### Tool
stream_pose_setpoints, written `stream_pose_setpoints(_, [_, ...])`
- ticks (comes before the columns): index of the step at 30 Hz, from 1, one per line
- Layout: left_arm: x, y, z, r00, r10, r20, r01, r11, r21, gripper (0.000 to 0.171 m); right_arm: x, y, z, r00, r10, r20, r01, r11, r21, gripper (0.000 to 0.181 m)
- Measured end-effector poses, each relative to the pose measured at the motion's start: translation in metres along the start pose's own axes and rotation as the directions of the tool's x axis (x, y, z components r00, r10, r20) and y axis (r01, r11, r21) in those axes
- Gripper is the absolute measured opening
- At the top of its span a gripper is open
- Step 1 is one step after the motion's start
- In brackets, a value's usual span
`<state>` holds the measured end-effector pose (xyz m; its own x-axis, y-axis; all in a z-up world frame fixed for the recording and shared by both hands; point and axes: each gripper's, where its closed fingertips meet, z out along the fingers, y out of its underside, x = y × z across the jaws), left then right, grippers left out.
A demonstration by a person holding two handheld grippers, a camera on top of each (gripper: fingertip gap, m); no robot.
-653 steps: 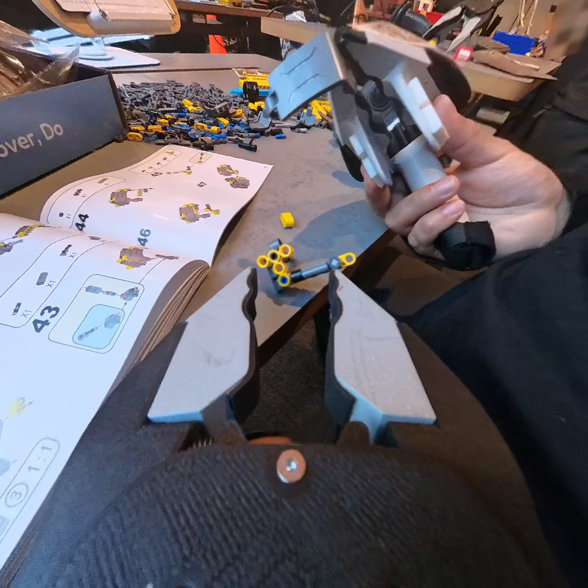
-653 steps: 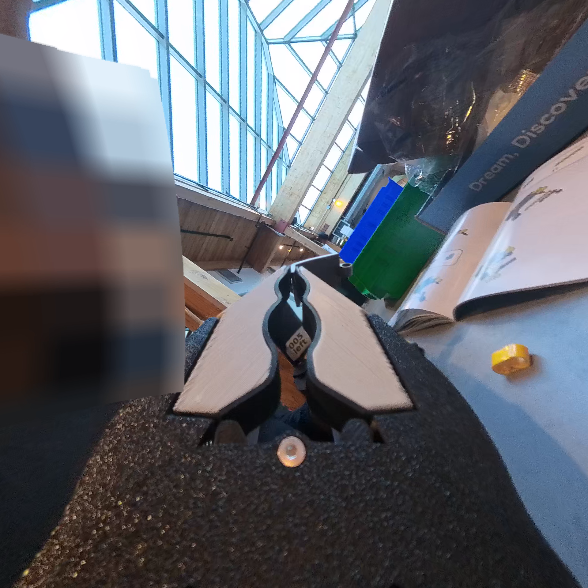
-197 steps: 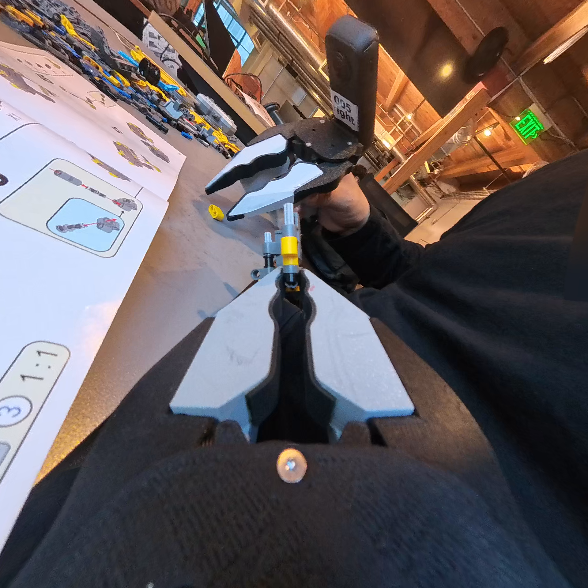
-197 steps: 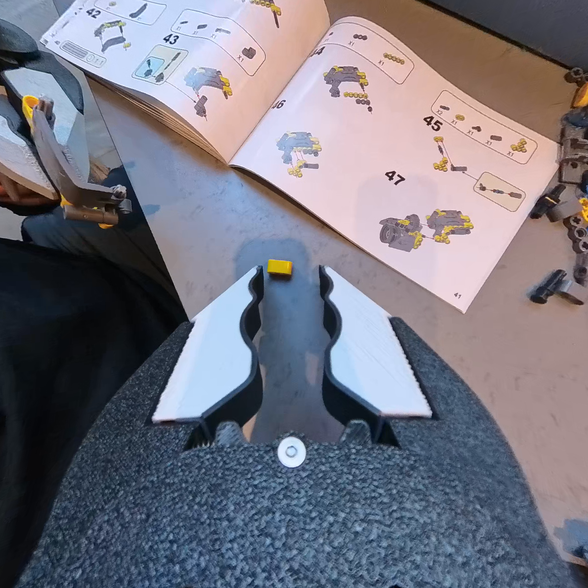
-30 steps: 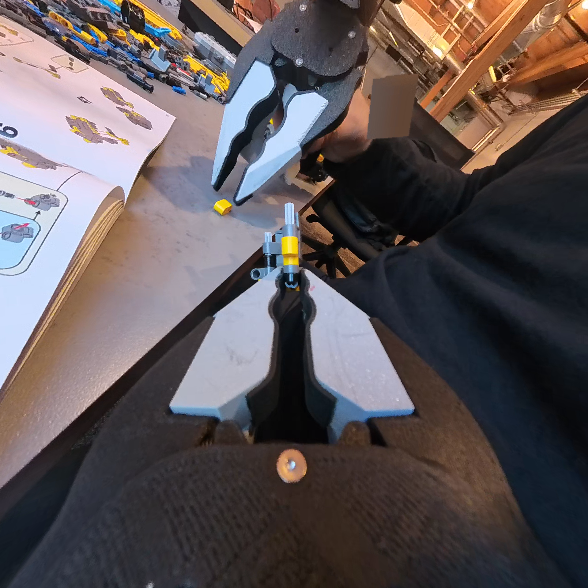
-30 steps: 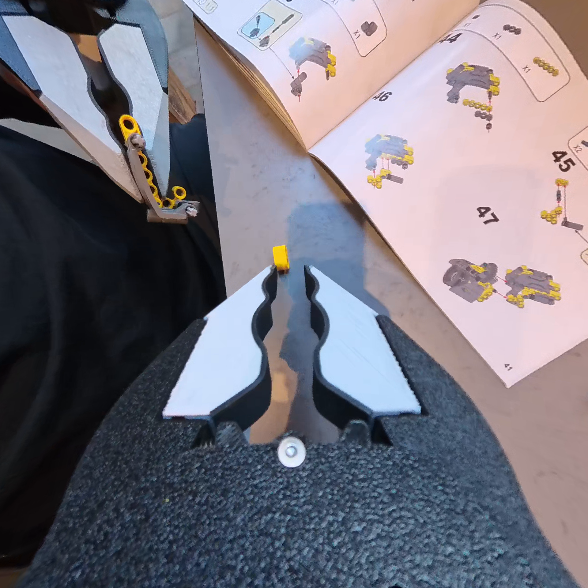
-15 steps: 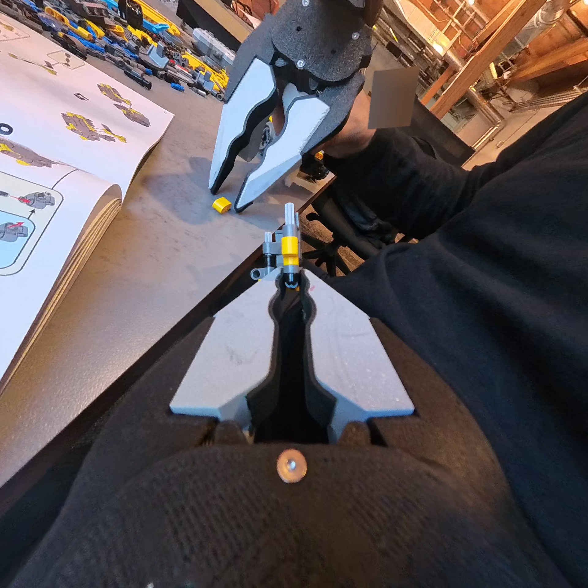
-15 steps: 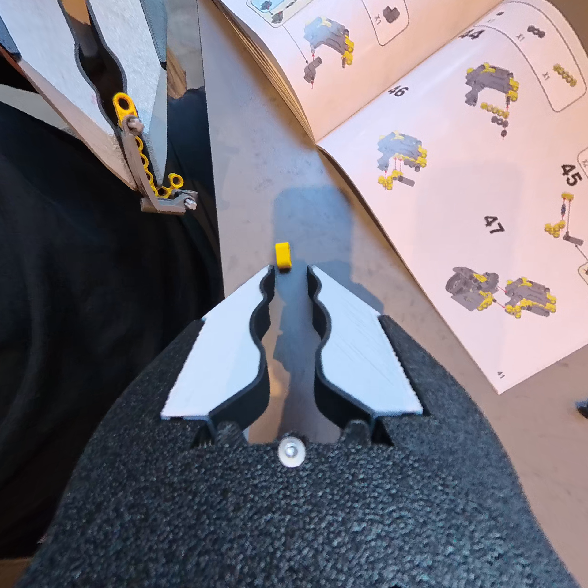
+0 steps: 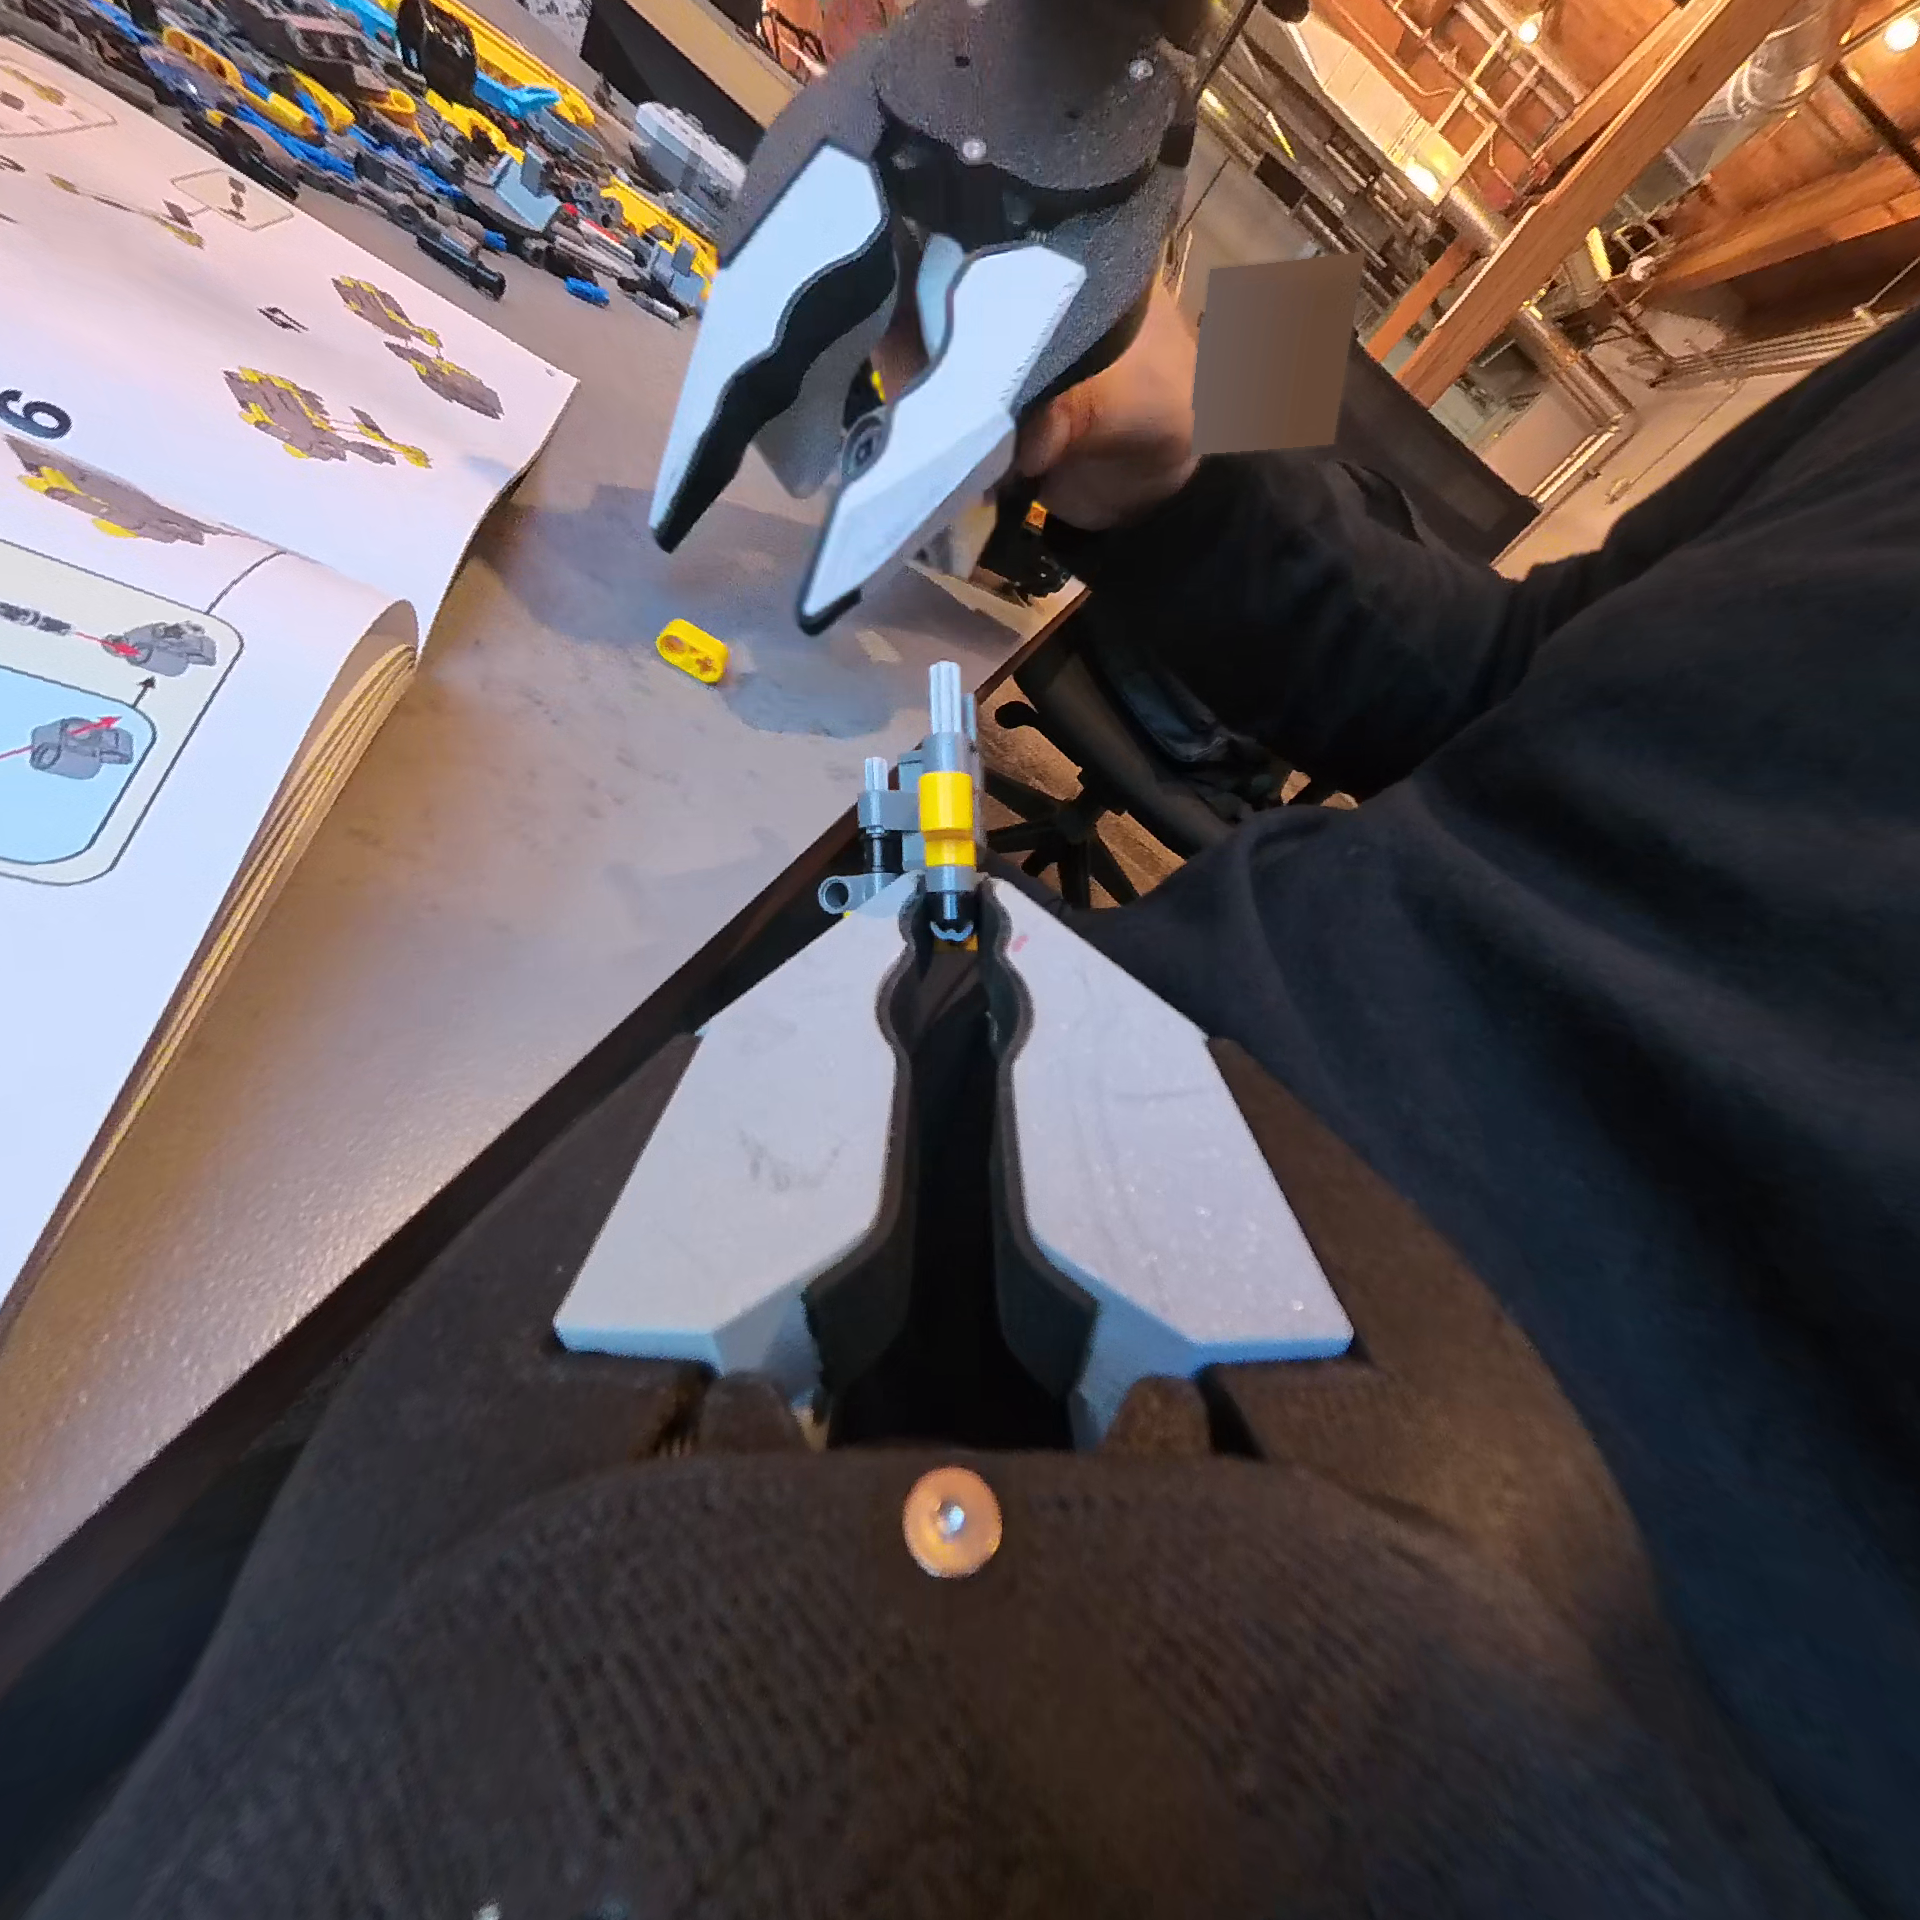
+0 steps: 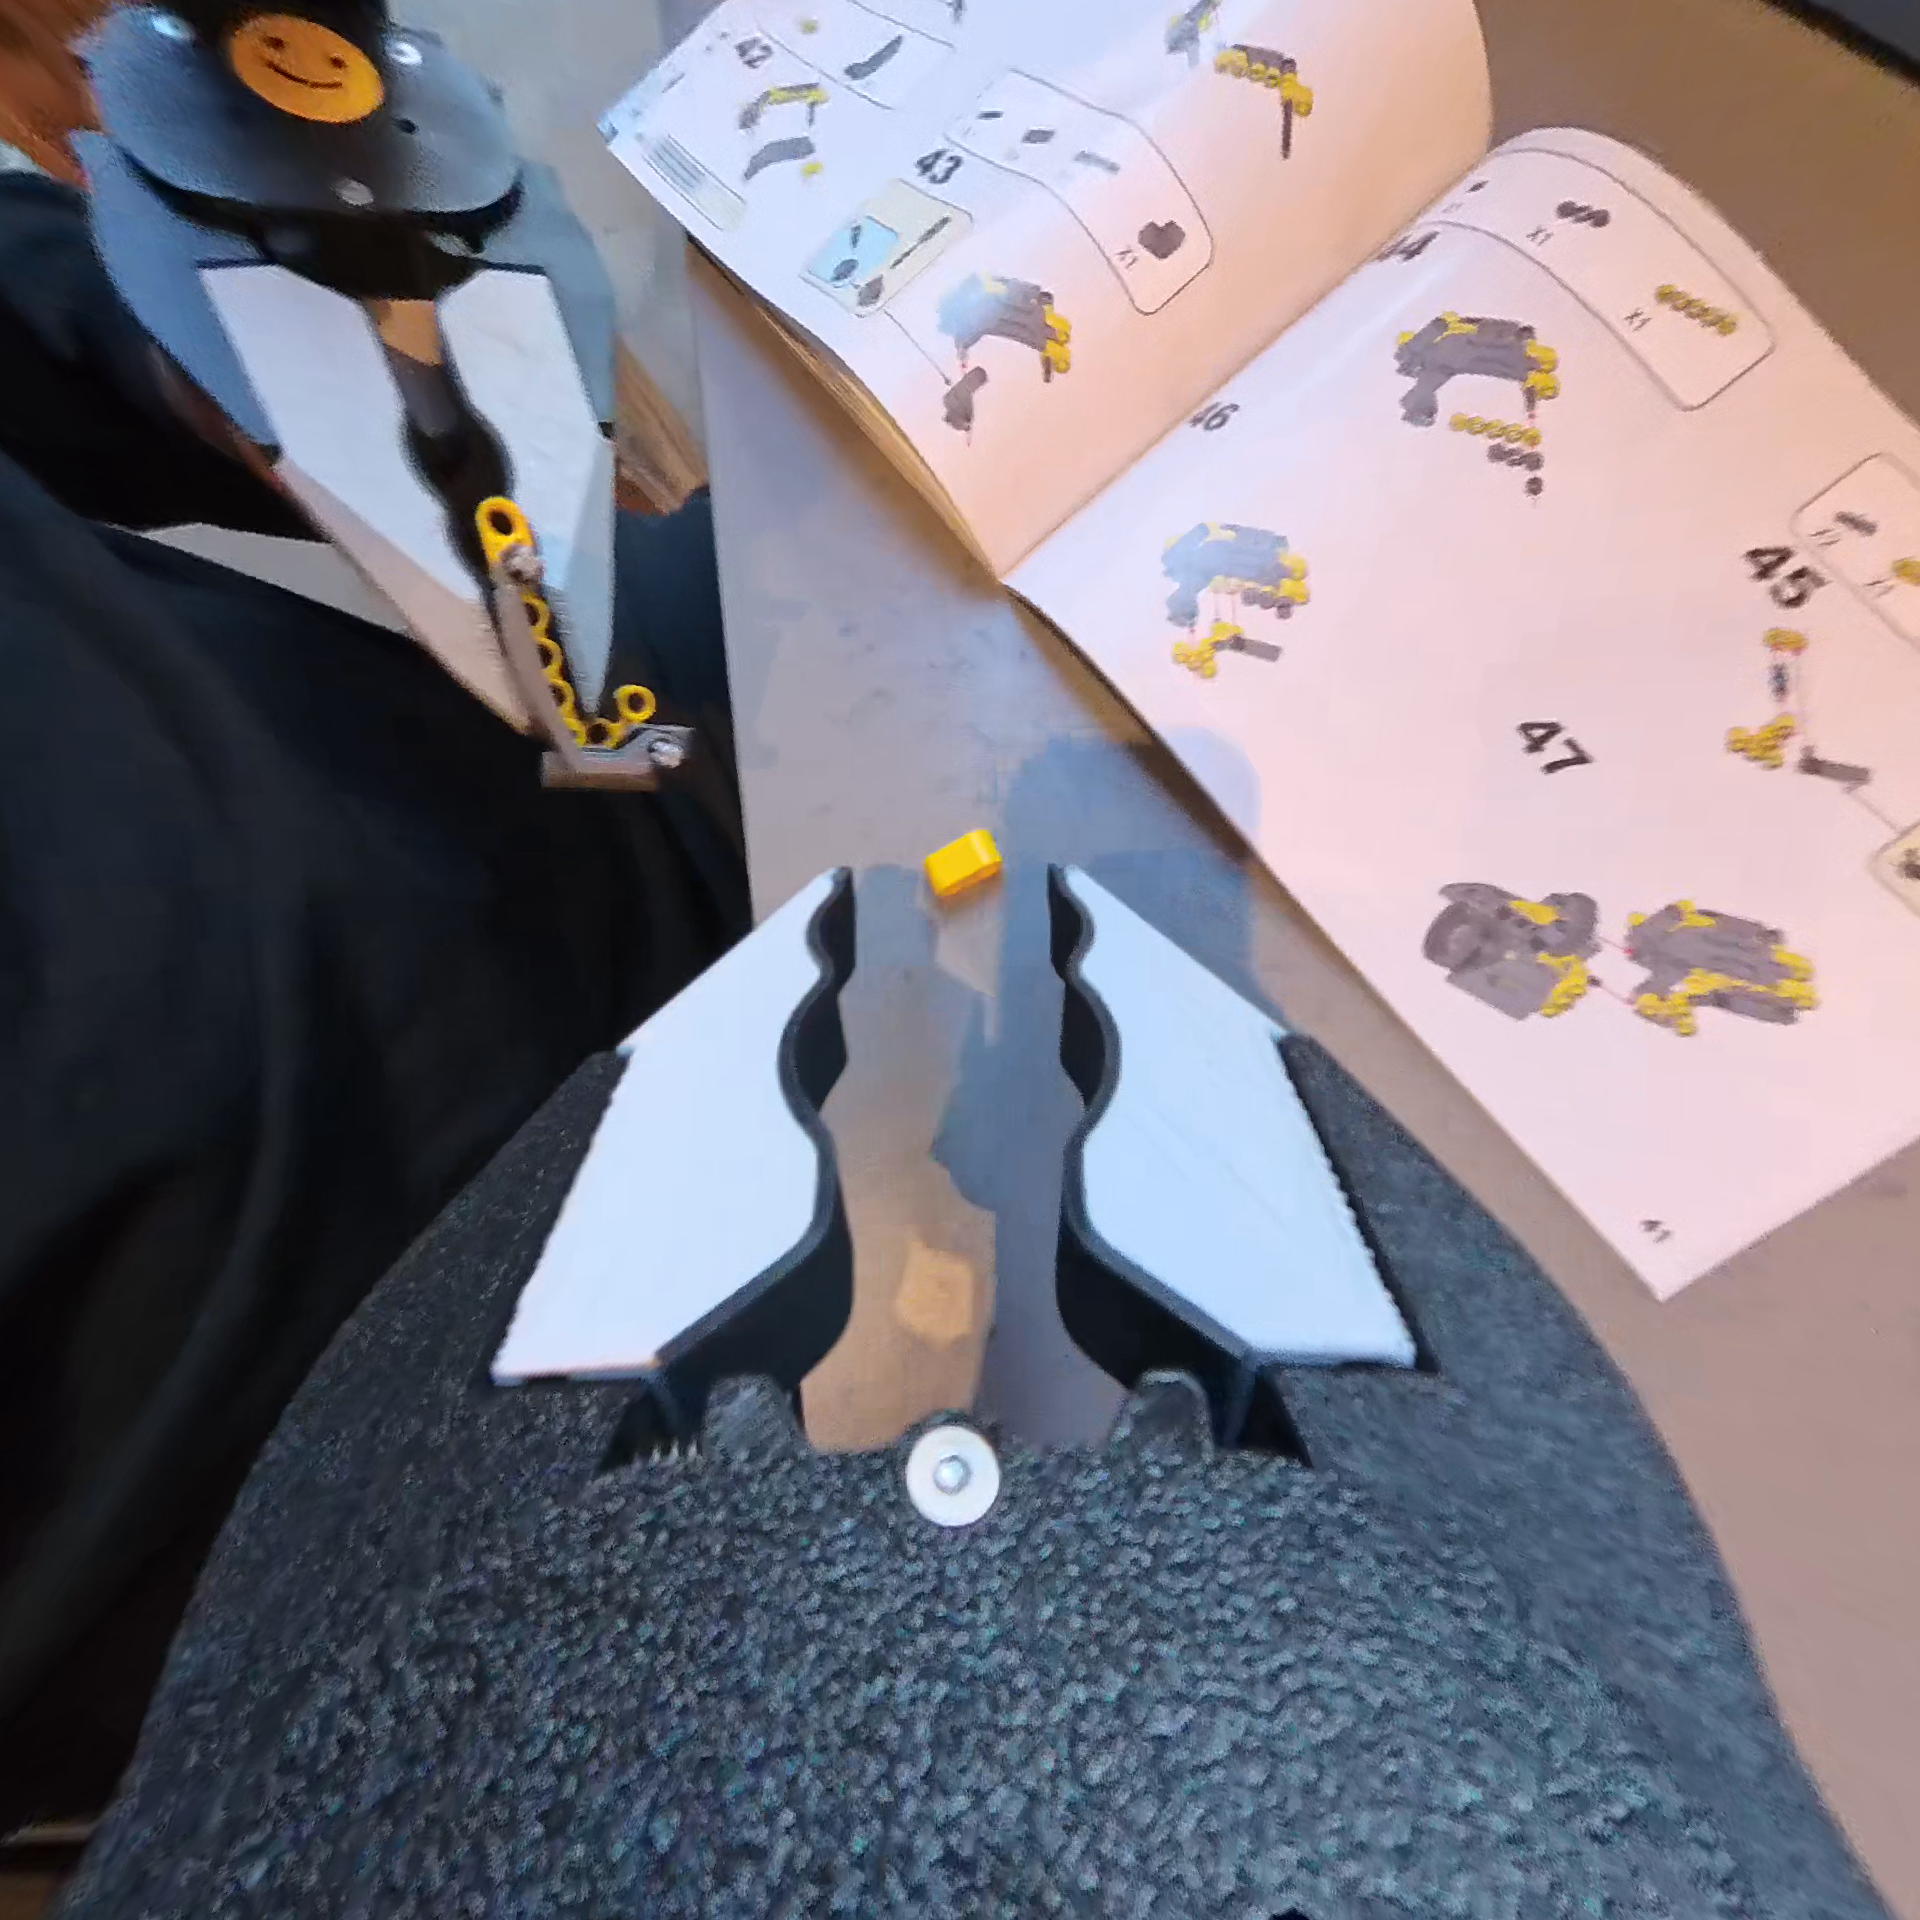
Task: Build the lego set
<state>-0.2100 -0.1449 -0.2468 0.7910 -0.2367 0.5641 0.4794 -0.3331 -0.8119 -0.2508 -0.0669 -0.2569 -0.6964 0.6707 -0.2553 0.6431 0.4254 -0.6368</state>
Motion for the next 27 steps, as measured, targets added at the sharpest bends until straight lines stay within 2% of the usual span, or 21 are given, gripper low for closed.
stream_pose_setpoints(2, [0.0,0.002,0.001,1.0,-0.005,-0.006,0.005,1.0,-0.006,0.007,-0.004,0.006,0.001,0.999,-0.045,0.023,0.046,0.999,-0.024,0.038])
stream_pose_setpoints(5, [0.001,0.003,0.003,1.0,-0.014,-0.021,0.014,1.0,-0.012,0.007,-0.002,0.012,0.005,0.975,-0.221,-0.007,0.219,0.97,-0.104,0.034])
stream_pose_setpoints(7, [0.002,0.004,0.004,0.999,-0.025,-0.033,0.025,1.0,-0.016,0.007,0.002,0.009,0.007,0.967,-0.255,-0.016,0.25,0.958,-0.141,0.032])
stream_pose_setpoints(12, [0.001,0.003,0.003,0.998,-0.044,-0.034,0.043,0.999,-0.015,0.007,-0.008,-0.003,0.008,0.969,-0.249,0.014,0.249,0.963,-0.1,0.03])
stream_pose_setpoints(15, [0.004,-0.001,0.003,0.995,-0.07,-0.066,0.071,0.997,0.007,0.007,-0.044,-0.021,0.004,0.97,-0.203,0.132,0.2,0.979,0.036,0.027])
stream_pose_setpoints(18, [0.007,-0.004,0.004,0.992,-0.077,-0.1,0.079,0.997,0.016,0.007,-0.071,-0.024,0.006,0.958,-0.149,0.246,0.134,0.988,0.077,0.026])
stream_pose_setpoints(23, [0.017,-0.009,0.002,0.991,0.017,-0.131,-0.013,1.0,0.027,0.007,-0.092,-0.024,0.01,0.932,-0.11,0.344,0.083,0.992,0.091,0.017])
stream_pose_setpoints(27, [0.02,-0.015,0.0,0.986,0.129,-0.106,-0.122,0.99,0.072,0.007,-0.1,-0.023,0.015,0.925,-0.147,0.35,0.122,0.988,0.091,0.007])
